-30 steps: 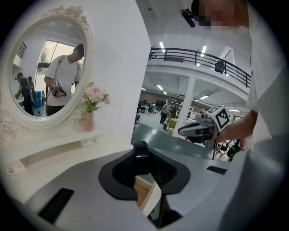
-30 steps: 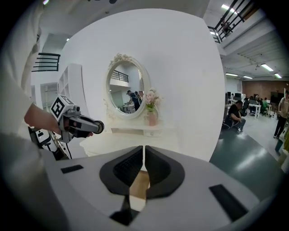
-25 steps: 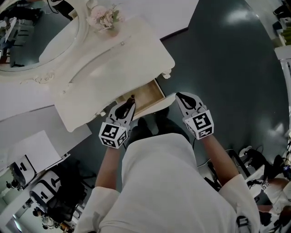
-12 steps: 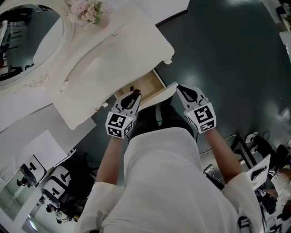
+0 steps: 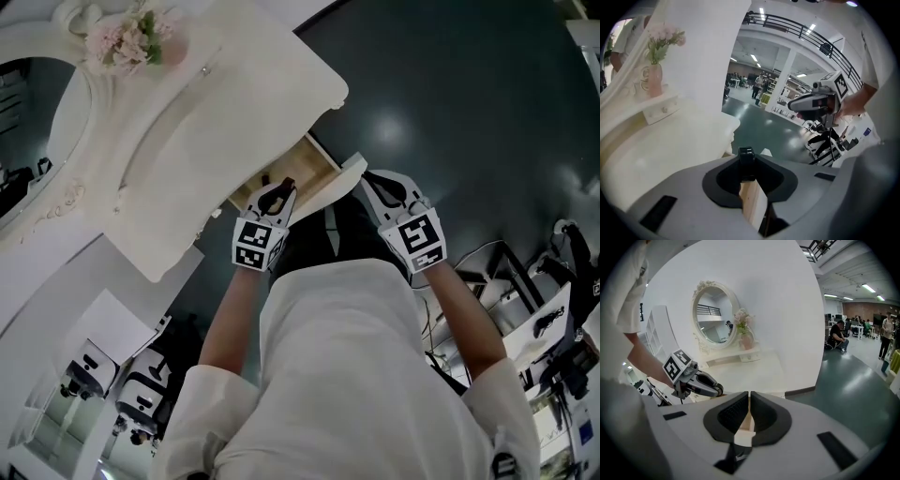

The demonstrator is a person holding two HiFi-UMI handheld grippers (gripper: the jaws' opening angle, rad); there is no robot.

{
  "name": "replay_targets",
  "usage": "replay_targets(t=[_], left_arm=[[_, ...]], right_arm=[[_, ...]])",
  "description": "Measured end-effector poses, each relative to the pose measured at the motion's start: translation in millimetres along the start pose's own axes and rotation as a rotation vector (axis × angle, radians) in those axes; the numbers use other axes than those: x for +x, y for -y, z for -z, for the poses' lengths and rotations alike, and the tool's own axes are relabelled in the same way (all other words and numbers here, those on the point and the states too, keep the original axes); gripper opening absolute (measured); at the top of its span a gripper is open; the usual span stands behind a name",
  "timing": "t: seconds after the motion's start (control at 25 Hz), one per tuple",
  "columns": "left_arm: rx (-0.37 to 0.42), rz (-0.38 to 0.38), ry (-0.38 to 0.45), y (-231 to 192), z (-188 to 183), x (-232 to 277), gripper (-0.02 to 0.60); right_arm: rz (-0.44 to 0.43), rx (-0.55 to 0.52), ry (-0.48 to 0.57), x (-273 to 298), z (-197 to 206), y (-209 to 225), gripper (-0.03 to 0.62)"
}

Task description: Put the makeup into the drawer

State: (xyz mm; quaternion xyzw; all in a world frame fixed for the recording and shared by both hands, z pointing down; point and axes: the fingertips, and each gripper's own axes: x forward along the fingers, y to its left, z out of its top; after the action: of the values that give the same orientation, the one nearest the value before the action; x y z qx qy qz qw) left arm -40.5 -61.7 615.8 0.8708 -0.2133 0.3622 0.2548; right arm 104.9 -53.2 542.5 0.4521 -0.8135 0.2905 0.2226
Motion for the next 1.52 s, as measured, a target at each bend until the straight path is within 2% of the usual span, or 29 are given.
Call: replay_targets(t=[0.52, 0.64, 0.8, 0.92, 1.2, 1.4, 1.52], left_arm=[[0.067, 0.043, -0.239, -21.3, 87.0, 81.0, 0.074], [0.095, 0.063, -0.309, -24.1, 106.9, 92.8, 0.074], [0.081, 0.08, -0.378, -29.6, 125.1, 106.4, 0.074], [0.106, 0.082, -0.438, -34.1, 139.6, 116.1, 0.074], [0.084, 0.107, -0.503, -34.1, 162.6, 134.3, 0.075], [0.05, 0.135, -0.497, -31.9, 167.2, 138.3, 0.084], [0.044, 0.123, -0.486, -34.6, 167.2, 138.1, 0.123]], right_arm=[[-0.015, 0.077, -0.08, 31.7, 40.5, -11.9, 0.034], [-0.01, 0.1, -0.092, 33.5, 45.6, -15.5, 0.034], [0.004, 0.126, -0.101, 36.4, 49.7, -13.4, 0.034], [0.015, 0.142, -0.109, 38.8, 53.2, -9.6, 0.034], [0.023, 0.165, -0.123, 40.4, 63.8, -4.1, 0.034], [0.019, 0.17, -0.13, 41.9, 67.0, -3.3, 0.034], [0.012, 0.17, -0.127, 44.2, 66.5, -4.3, 0.034]])
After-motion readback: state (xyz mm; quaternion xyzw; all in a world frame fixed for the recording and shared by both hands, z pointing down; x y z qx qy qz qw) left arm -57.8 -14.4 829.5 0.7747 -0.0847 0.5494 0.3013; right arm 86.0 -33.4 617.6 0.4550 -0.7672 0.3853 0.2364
